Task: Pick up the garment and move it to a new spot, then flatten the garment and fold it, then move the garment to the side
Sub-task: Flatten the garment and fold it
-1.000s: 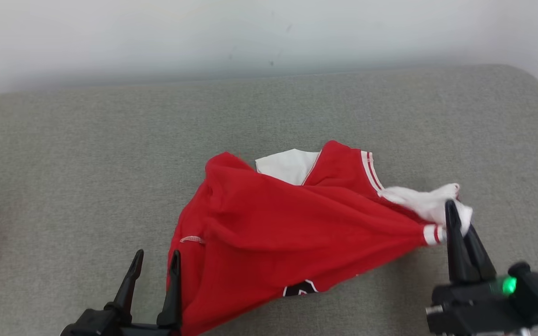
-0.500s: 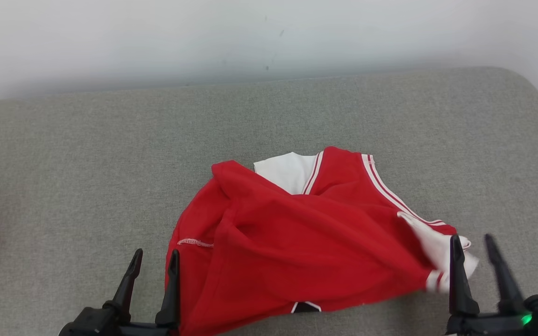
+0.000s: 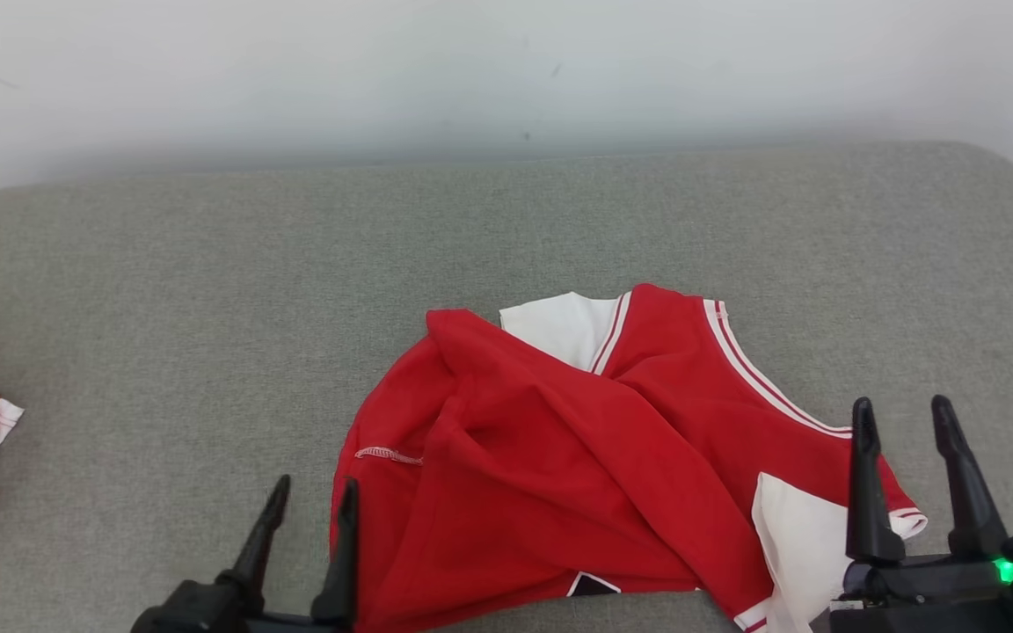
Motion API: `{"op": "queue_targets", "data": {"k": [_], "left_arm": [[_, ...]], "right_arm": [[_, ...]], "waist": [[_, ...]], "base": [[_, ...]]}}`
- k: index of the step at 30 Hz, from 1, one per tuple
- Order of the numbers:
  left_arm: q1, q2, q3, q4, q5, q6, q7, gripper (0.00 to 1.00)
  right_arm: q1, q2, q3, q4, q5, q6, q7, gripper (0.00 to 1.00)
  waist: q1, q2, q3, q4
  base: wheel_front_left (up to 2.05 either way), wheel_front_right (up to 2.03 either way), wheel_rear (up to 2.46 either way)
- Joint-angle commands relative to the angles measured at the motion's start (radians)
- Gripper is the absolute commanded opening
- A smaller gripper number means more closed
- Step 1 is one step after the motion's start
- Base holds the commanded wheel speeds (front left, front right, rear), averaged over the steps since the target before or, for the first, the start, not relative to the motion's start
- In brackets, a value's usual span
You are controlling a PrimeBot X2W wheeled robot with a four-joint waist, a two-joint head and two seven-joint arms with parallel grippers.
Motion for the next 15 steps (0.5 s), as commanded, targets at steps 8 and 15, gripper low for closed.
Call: {"op": "queue_targets", "data": {"k": [8, 15], "left_arm": [[-0.071, 0.000, -0.072, 0.063, 0.021, -0.056, -0.004, 1.00], [-0.162, 0.000, -0.123, 0.201, 0.026, -0.088, -0.004, 1.00]], "right_arm": [[-0.030, 0.006, 0.032, 0.053, -0.012, -0.001, -0.005, 1.00], [-0.061, 0.010, 0.073, 0.095, -0.010, -0.001, -0.005, 1.00]], "waist": [[0.0001, 0.0000, -0.010, 0.018], [0.0001, 0.0000, -0.001, -0.013]], "base": [[0.00, 0.00, 0.00], [0.00, 0.00, 0.00]]}}
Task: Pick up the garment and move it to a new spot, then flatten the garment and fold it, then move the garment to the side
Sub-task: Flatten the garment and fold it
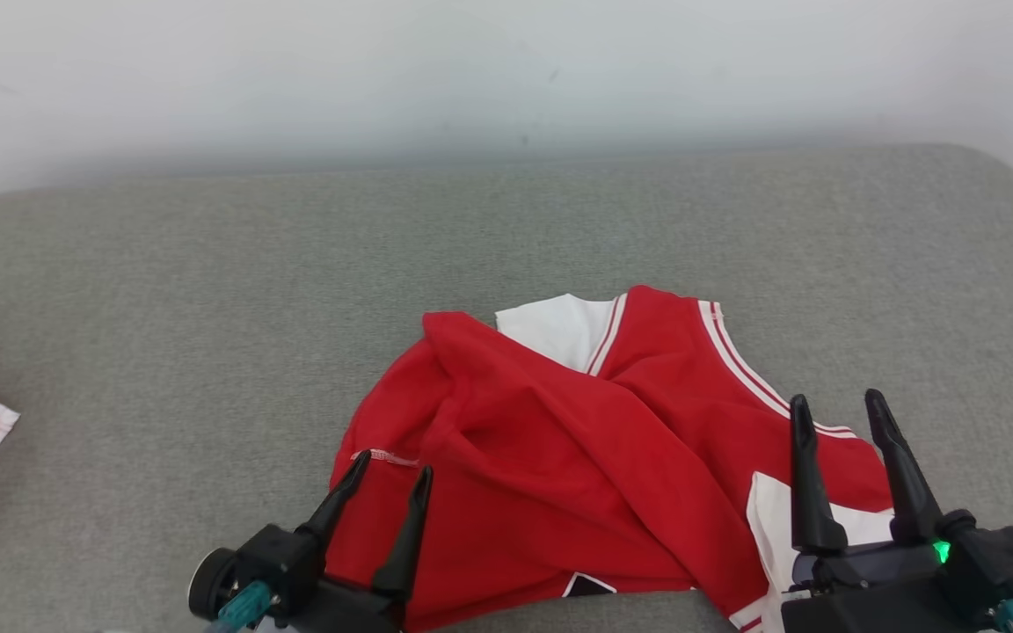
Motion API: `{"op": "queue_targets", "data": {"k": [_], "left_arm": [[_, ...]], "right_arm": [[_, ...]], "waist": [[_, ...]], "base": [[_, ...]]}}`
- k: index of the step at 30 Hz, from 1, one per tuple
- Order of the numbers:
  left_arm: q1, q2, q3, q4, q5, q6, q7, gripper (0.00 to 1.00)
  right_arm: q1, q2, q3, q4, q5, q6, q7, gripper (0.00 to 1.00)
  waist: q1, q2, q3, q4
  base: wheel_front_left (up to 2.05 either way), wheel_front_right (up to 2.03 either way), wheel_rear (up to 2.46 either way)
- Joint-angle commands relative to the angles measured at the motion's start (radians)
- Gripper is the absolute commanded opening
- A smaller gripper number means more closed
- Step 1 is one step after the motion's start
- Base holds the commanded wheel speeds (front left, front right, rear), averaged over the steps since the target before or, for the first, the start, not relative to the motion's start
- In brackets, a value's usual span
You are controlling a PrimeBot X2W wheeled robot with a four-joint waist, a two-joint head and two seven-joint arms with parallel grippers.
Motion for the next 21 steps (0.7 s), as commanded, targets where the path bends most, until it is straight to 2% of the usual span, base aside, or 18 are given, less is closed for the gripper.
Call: {"op": "queue_targets", "data": {"k": [1, 12, 21], "left_arm": [[-0.021, 0.001, -0.004, 0.028, 0.008, -0.007, -0.004, 1.00], [-0.153, 0.007, -0.022, 0.272, 0.000, -0.035, -0.004, 1.00], [-0.219, 0.013, -0.043, 0.402, -0.016, -0.047, -0.004, 1.00]], "right_arm": [[-0.009, 0.002, 0.008, 0.008, 0.000, -0.001, -0.005, 1.00], [-0.043, 0.010, 0.049, 0.048, 0.018, -0.001, -0.005, 1.00], [-0.047, 0.013, 0.058, 0.059, 0.019, -0.001, -0.005, 1.00]], "waist": [[-0.0001, 0.0000, 0.007, -0.016], [-0.0001, 0.0000, 0.025, -0.081], [-0.0001, 0.0000, 0.036, -0.116]], "base": [[0.00, 0.00, 0.00], [0.00, 0.00, 0.00], [0.00, 0.00, 0.00]]}}
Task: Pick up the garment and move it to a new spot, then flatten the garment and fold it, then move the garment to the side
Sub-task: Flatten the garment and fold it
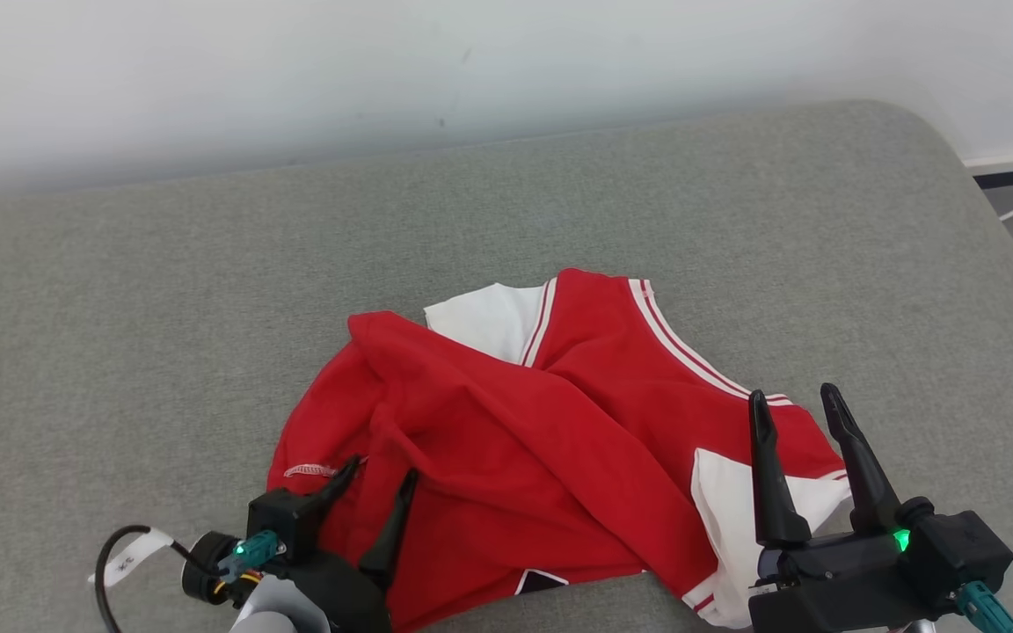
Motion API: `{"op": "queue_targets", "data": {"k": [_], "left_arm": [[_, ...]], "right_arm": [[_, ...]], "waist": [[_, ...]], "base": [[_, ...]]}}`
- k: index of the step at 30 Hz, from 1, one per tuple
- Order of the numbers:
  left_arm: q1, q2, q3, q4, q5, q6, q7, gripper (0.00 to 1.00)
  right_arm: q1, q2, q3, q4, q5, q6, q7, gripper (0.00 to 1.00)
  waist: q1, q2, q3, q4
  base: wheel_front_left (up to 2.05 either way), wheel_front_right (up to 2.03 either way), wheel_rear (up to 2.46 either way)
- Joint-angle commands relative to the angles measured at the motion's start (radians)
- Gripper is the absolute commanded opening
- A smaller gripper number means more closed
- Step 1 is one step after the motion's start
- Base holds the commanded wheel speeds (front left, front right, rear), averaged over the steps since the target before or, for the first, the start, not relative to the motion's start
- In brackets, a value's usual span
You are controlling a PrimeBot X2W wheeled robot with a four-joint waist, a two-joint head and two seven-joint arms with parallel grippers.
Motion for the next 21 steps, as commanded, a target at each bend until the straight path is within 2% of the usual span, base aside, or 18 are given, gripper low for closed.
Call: {"op": "queue_targets", "data": {"k": [1, 2, 3, 4, 5, 12, 18, 21], "left_arm": [[-0.019, 0.005, -0.010, 0.019, -0.012, -0.005, -0.004, 0.87], [-0.019, 0.005, -0.010, 0.019, -0.012, -0.005, -0.004, 0.87], [-0.025, 0.004, -0.014, 0.019, -0.020, -0.006, -0.004, 0.37], [-0.027, 0.004, -0.020, 0.021, -0.025, -0.006, -0.004, 0.13], [-0.027, 0.004, -0.025, 0.024, -0.031, -0.005, -0.004, 0.00], [-0.036, 0.010, -0.041, -0.012, -0.046, -0.007, -0.004, 0.00], [-0.032, 0.034, 0.006, -0.073, -0.045, -0.005, -0.004, 0.00], [-0.060, 0.075, 0.058, -0.145, -0.030, 0.007, -0.004, 0.00]], "right_arm": [[-0.003, 0.002, 0.000, 0.002, 0.000, -0.001, -0.005, 1.00], [-0.003, 0.002, 0.000, 0.002, 0.000, -0.001, -0.005, 1.00], [-0.002, 0.003, -0.002, 0.002, 0.001, -0.001, -0.005, 1.00], [-0.001, 0.003, -0.003, 0.002, 0.001, -0.001, -0.005, 1.00], [0.001, 0.003, -0.005, 0.003, 0.000, -0.001, -0.005, 1.00], [0.001, 0.003, -0.002, 0.008, 0.007, -0.001, -0.005, 1.00], [0.002, 0.003, -0.006, 0.014, 0.006, -0.001, -0.005, 1.00], [0.005, 0.003, -0.011, 0.016, 0.004, -0.001, -0.005, 1.00]], "waist": [[-0.0001, 0.0000, 0.004, -0.007], [-0.0001, 0.0000, 0.004, -0.007], [-0.0001, 0.0000, 0.005, -0.007], [-0.0001, 0.0000, 0.006, -0.006], [-0.0001, 0.0000, 0.006, -0.005], [-0.0001, 0.0000, -0.004, 0.029], [-0.0001, 0.0000, -0.019, 0.069], [-0.0001, 0.0000, -0.028, 0.098]], "base": [[0.00, 0.00, 0.00], [0.00, 0.00, 0.00], [0.00, 0.00, 0.00], [0.00, 0.00, 0.00], [0.00, 0.00, 0.00], [0.00, 0.00, 0.00], [0.00, 0.00, 0.00], [0.00, 0.00, 0.00]]}}
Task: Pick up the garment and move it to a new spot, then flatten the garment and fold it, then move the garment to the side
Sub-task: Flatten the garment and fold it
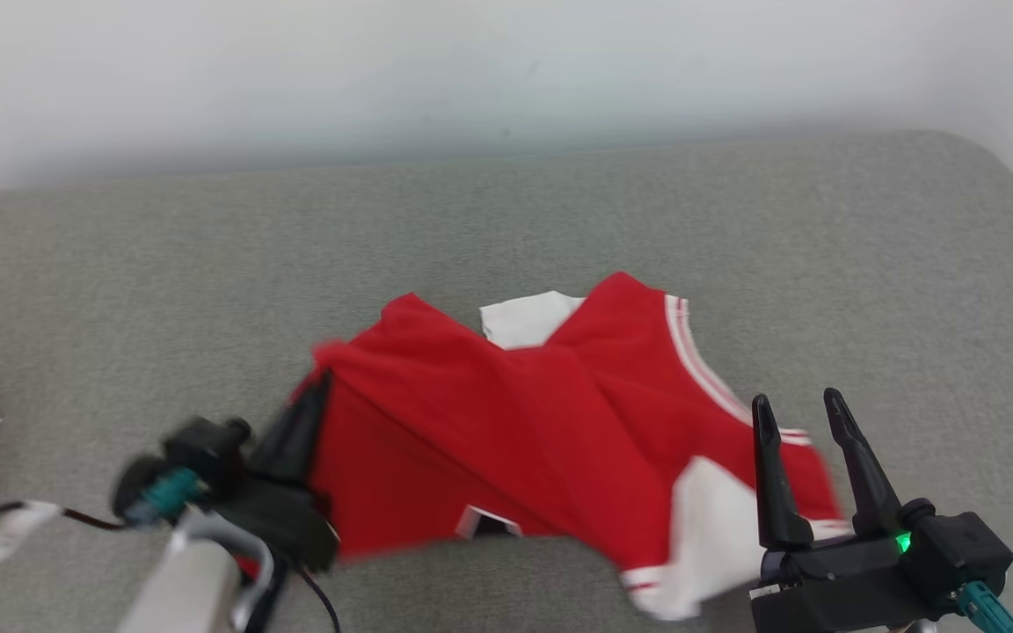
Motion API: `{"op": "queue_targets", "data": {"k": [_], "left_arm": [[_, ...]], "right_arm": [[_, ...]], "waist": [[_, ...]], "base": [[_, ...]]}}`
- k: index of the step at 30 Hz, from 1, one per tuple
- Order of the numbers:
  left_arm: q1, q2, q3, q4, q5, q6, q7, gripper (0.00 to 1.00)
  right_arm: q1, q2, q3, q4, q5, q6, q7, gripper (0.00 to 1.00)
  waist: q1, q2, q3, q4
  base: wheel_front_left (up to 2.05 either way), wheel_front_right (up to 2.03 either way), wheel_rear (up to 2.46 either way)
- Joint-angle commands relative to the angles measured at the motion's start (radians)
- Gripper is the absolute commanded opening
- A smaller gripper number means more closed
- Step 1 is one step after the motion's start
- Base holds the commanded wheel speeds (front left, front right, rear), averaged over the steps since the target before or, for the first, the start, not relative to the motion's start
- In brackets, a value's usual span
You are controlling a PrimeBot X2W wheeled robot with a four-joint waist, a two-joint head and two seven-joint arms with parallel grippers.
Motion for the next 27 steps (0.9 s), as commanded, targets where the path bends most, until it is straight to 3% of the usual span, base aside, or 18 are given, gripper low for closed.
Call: {"op": "queue_targets", "data": {"k": [1, 2, 6, 13, 27], "left_arm": [[-0.017, 0.016, 0.011, -0.019, 0.011, 0.003, -0.004, 0.00], [-0.043, 0.055, 0.043, -0.087, 0.022, 0.004, -0.004, 0.00], [-0.078, 0.103, 0.066, -0.161, 0.035, 0.001, -0.004, 0.00], [-0.012, 0.142, 0.076, -0.280, 0.033, 0.012, 0.012, 0.00], [0.311, 0.077, 0.069, -0.391, -0.026, 0.073, 0.004, 0.00]], "right_arm": [[0.005, 0.001, -0.001, 0.000, 0.001, -0.001, -0.005, 1.00], [0.005, 0.001, -0.002, 0.003, 0.007, -0.001, -0.005, 1.00], [0.008, 0.001, 0.001, 0.013, 0.014, -0.001, -0.005, 1.00], [0.016, 0.001, -0.005, 0.021, 0.026, -0.001, -0.005, 1.00], [0.001, 0.001, -0.017, 0.066, 0.004, -0.001, -0.005, 1.00]], "waist": [[-0.0001, 0.0000, -0.010, 0.020], [-0.0001, 0.0000, -0.017, 0.039], [-0.0001, 0.0000, -0.028, 0.058], [-0.0001, 0.0000, -0.040, 0.085], [-0.0001, 0.0000, -0.027, 0.159]], "base": [[0.00, 0.00, 0.00], [0.00, 0.00, 0.00], [0.00, 0.00, 0.00], [0.00, 0.00, 0.00], [0.00, 0.00, 0.00]]}}
